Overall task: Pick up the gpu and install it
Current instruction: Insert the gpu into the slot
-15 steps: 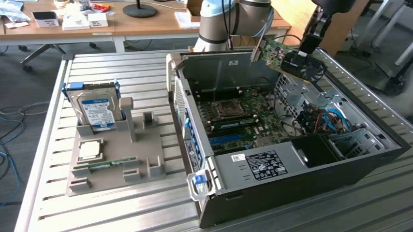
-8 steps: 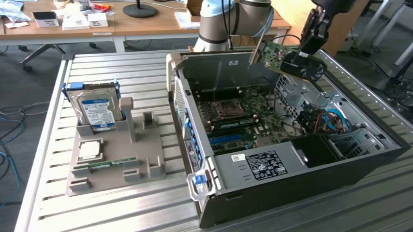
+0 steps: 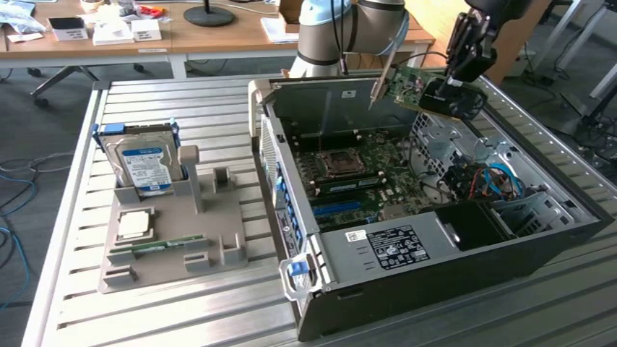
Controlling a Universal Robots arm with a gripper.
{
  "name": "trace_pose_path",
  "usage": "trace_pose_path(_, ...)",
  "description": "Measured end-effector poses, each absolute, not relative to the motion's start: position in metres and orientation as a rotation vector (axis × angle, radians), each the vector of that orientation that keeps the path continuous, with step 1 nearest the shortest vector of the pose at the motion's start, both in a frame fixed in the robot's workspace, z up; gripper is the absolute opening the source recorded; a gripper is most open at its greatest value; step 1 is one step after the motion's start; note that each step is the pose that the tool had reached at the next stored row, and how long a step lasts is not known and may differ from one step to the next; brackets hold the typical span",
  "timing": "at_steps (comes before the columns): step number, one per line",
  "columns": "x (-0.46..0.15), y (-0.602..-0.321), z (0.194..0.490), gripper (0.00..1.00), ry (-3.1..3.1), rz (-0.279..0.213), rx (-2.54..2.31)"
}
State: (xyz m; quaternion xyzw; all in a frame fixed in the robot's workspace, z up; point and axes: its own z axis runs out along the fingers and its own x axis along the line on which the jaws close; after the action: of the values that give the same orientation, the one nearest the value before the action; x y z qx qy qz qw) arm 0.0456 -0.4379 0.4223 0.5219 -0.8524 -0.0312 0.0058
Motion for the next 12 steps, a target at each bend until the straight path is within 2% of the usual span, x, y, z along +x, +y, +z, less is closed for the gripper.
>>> trace_pose_path(12, 0.0457, -0.4379, 0.4220, 0.27, -2.506, -0.095, 1.863)
